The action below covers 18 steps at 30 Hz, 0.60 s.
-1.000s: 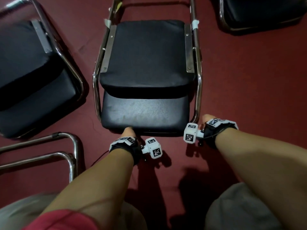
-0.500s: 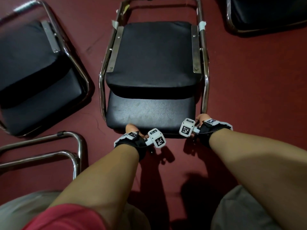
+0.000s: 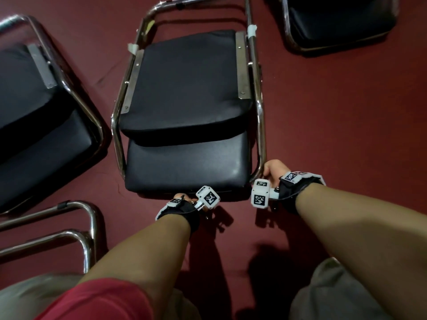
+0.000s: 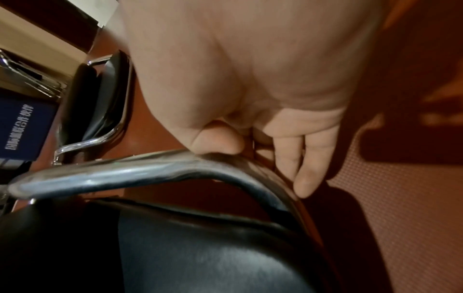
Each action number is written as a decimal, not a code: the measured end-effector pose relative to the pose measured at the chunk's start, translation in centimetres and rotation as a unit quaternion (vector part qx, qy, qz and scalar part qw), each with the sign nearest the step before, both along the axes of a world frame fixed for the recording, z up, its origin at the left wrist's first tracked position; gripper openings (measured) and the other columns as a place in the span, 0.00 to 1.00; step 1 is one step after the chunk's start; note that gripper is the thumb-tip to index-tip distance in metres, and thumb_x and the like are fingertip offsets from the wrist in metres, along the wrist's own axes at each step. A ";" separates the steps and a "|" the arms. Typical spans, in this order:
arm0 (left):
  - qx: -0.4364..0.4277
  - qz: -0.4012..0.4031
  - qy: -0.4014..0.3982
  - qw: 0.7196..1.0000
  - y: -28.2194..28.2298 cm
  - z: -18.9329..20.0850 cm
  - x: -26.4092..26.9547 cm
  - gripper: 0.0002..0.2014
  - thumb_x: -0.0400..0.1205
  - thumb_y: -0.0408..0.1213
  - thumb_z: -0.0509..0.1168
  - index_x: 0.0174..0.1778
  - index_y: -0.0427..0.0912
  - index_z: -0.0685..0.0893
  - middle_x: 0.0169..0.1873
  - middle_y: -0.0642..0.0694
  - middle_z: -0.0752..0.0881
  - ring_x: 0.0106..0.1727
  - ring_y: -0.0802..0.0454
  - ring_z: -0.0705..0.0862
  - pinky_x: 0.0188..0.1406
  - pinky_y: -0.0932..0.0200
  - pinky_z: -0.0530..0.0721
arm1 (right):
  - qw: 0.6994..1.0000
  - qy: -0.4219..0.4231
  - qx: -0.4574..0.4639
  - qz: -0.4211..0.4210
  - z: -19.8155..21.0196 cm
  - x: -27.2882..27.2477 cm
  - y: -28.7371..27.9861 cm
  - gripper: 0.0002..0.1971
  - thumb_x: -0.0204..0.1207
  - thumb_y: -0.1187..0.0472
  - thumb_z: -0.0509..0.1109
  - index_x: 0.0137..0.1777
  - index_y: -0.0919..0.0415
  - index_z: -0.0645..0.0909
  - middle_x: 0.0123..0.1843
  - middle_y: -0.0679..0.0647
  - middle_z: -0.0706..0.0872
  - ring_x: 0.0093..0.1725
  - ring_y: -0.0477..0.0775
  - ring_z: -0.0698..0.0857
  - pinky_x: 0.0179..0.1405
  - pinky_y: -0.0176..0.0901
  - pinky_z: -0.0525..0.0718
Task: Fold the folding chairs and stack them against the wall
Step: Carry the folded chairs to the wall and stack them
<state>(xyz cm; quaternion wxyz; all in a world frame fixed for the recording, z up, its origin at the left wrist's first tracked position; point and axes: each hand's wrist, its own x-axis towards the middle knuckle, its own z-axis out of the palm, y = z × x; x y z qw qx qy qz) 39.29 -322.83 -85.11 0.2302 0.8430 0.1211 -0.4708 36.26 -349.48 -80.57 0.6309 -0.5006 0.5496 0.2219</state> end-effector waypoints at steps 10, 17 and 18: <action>0.130 -0.134 -0.085 0.979 -1.4 8.3 -1.8 0.29 0.76 0.76 0.55 0.34 0.51 0.80 0.40 0.47 0.80 0.47 0.45 0.82 0.57 0.50 0.82 | 0.997 -0.044 0.070 -0.013 3.9 -0.1 0.6 0.09 0.59 0.67 0.54 0.40 0.61 0.69 0.34 0.59 0.77 0.32 0.61 0.79 0.37 0.53 0.86; 0.133 -0.084 -0.146 0.977 0.4 10.4 -1.3 0.30 0.80 0.68 0.55 0.47 0.43 0.86 0.44 0.46 0.86 0.39 0.48 0.81 0.39 0.58 0.77 | 0.993 -0.095 0.071 0.016 5.5 1.3 2.1 0.09 0.62 0.63 0.55 0.37 0.66 0.75 0.31 0.61 0.82 0.33 0.62 0.81 0.40 0.47 0.82; 0.099 -0.037 -0.136 0.985 0.3 10.8 -1.1 0.32 0.82 0.66 0.53 0.54 0.40 0.87 0.51 0.44 0.87 0.40 0.47 0.82 0.37 0.57 0.81 | 0.992 -0.099 0.066 0.033 5.9 1.6 2.4 0.11 0.59 0.63 0.56 0.37 0.69 0.76 0.30 0.64 0.83 0.34 0.63 0.81 0.40 0.48 0.82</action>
